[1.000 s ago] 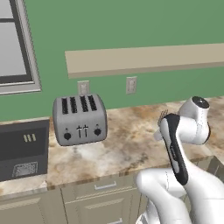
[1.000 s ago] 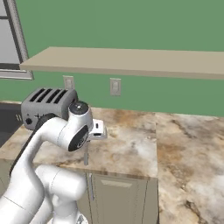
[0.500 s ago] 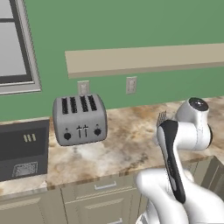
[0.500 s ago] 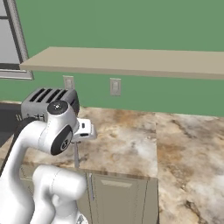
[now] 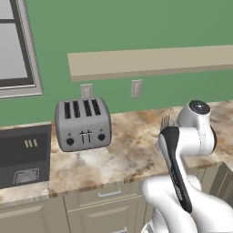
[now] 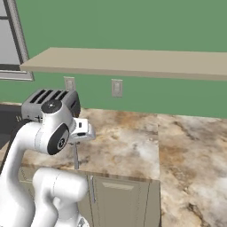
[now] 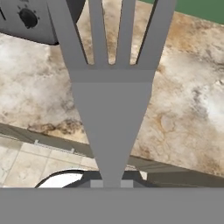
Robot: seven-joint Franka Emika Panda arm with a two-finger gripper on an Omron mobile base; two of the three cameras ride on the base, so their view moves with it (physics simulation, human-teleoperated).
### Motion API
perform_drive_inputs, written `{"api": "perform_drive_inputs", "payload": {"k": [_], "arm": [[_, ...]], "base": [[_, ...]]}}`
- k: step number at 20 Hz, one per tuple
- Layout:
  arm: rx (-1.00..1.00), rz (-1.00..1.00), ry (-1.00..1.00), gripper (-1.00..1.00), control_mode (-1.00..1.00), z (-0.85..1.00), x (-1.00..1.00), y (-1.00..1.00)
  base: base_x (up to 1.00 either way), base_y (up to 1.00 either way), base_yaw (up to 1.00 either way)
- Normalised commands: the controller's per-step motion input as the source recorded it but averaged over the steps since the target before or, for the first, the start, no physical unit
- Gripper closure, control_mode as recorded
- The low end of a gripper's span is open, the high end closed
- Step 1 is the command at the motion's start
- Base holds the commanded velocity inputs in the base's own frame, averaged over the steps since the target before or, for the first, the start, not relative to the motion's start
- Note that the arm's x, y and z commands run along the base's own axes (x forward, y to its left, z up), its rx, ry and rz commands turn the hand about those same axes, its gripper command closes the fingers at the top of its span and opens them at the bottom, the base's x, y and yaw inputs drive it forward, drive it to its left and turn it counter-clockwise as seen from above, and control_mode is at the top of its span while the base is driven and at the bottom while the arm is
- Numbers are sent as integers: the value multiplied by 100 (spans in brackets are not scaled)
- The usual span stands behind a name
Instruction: Take the fork and place it on the left side of the plate. Then take the spoon and place it on the right side of the plate. Make sure they're directly next to the plate.
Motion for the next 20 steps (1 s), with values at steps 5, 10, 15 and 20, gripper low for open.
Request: {"api": "perform_drive_inputs", "payload": {"k": [5,10,15,20], "arm": [[0,0,0,100,100,0,-23,0],[0,0,0,100,100,0,0,0],[0,0,0,100,100,0,0,0],[0,0,0,100,100,0,0,0]], "base": [[-10,0,0],[-66,0,0],[-85,-1,0],[-86,-3,0]]}}
